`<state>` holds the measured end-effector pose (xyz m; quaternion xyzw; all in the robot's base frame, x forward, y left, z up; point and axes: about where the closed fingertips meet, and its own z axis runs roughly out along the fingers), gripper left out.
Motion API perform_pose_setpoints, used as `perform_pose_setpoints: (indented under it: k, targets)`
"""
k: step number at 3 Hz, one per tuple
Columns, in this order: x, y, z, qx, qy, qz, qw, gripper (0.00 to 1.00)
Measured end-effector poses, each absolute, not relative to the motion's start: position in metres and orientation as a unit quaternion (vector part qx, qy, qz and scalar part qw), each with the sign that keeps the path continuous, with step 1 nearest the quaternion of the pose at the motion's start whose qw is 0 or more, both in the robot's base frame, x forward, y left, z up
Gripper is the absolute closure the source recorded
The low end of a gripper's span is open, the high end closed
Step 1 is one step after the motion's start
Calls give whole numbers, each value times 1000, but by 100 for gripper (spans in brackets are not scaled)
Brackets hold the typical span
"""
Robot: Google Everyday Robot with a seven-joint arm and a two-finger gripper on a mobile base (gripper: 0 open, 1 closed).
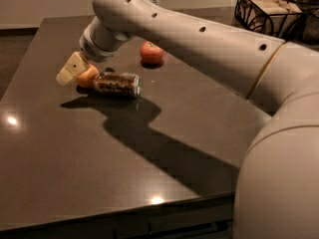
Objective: Move orange near orange can
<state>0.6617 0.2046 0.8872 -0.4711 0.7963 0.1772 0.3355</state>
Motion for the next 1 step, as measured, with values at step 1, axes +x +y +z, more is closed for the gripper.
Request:
perform_pose_setpoints:
  k: [1]
  targets:
    - [662,204,888,-471,796,177,336,0]
